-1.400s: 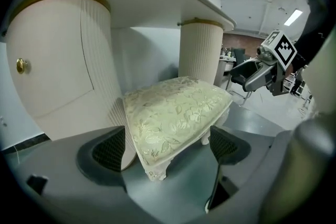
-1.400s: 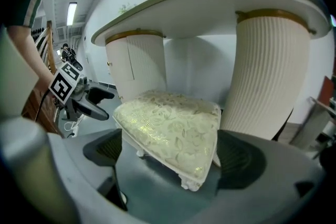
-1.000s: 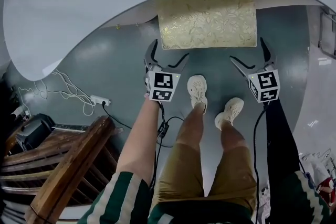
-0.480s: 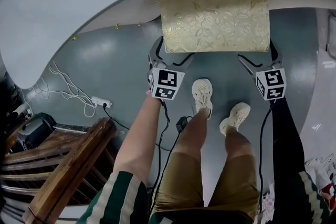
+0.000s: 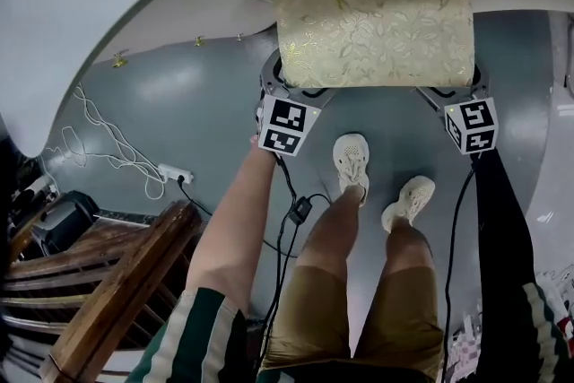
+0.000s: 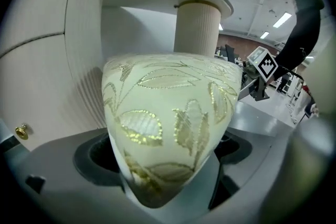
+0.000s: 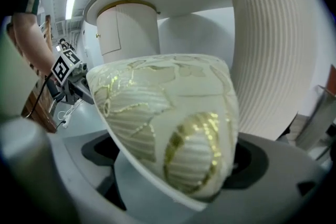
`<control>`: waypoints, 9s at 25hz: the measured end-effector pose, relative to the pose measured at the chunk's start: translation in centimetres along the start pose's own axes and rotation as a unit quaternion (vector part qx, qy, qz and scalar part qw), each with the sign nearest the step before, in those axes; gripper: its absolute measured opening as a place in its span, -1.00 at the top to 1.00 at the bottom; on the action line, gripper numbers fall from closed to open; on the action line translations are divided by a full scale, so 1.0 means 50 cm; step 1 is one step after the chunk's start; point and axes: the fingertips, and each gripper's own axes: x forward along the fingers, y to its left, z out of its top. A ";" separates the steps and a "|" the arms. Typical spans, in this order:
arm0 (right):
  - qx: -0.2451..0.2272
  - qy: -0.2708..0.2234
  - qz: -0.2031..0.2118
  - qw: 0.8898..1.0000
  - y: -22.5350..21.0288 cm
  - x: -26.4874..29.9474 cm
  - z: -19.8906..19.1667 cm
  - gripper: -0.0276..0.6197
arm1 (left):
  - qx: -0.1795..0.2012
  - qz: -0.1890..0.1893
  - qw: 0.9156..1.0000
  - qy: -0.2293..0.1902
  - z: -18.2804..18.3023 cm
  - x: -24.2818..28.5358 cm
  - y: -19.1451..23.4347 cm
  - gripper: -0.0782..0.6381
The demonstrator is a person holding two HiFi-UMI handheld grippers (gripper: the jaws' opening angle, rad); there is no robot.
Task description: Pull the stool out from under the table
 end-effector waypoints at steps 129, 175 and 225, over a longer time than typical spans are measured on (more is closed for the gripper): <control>0.055 0.349 0.205 0.913 0.036 -0.092 -0.039 -0.72 | -0.175 -0.025 0.943 0.283 -0.008 -0.141 -0.110 -0.58; -0.041 0.328 0.180 0.926 0.200 -0.361 -0.282 -0.71 | -0.199 0.007 0.903 0.380 -0.267 -0.352 -0.458 -0.51; -0.005 -0.067 0.153 0.986 0.258 -1.114 0.856 -0.62 | -0.154 0.205 0.966 -0.008 0.887 -1.149 -0.406 -0.51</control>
